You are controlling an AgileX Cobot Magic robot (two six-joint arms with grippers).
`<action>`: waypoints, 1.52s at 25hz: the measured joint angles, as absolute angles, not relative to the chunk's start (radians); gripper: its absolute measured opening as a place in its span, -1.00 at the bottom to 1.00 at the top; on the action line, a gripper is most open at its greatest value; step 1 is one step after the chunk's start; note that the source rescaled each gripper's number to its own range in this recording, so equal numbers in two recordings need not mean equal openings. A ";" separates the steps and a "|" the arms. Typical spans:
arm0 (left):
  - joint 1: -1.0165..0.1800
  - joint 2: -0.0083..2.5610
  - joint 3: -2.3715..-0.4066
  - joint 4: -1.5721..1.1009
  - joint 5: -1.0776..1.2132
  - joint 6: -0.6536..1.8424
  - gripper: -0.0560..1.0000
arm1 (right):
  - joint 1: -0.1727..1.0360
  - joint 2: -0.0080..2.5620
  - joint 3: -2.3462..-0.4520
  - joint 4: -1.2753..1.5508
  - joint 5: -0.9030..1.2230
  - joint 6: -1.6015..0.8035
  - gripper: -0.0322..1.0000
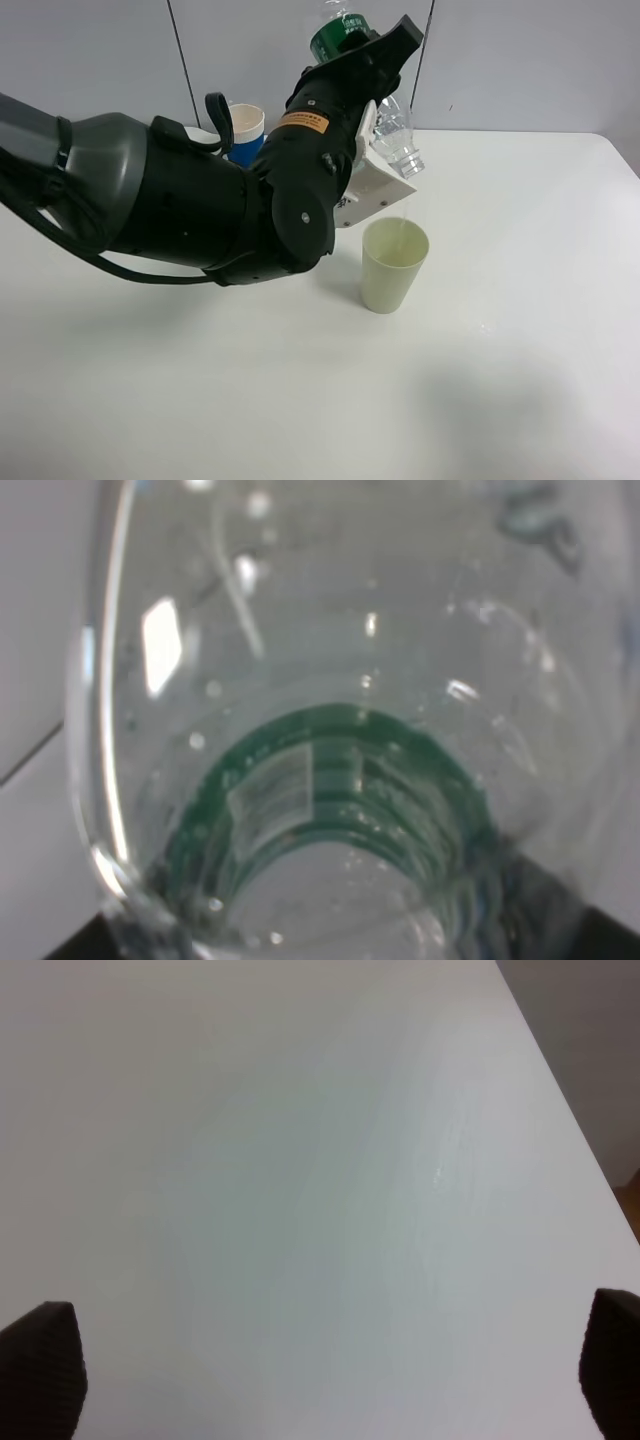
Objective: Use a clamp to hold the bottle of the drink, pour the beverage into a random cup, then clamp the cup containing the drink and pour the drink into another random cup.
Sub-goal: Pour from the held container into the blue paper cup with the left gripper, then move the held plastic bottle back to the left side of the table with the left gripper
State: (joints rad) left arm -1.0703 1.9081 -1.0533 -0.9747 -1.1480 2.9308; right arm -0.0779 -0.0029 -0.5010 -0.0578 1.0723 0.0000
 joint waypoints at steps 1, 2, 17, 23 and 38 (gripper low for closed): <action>-1.070 1.908 -1.053 -0.969 -1.143 2.926 -0.88 | -0.078 -0.003 -0.501 -0.058 1.072 0.000 1.00; -1.070 1.908 -1.053 -0.966 -1.136 2.912 -0.88 | -0.078 -0.003 -0.501 -0.058 1.072 0.000 1.00; -1.016 1.782 -0.986 -1.218 -0.943 2.398 -0.88 | -0.078 -0.003 -0.501 -0.058 1.072 0.000 1.00; -0.938 1.659 -0.818 -1.163 -0.804 2.030 -0.88 | -0.078 -0.003 -0.501 -0.058 1.072 0.000 1.00; -0.695 1.467 -0.447 -0.700 -0.729 0.873 -0.88 | -0.078 -0.003 -0.501 -0.058 1.072 0.000 1.00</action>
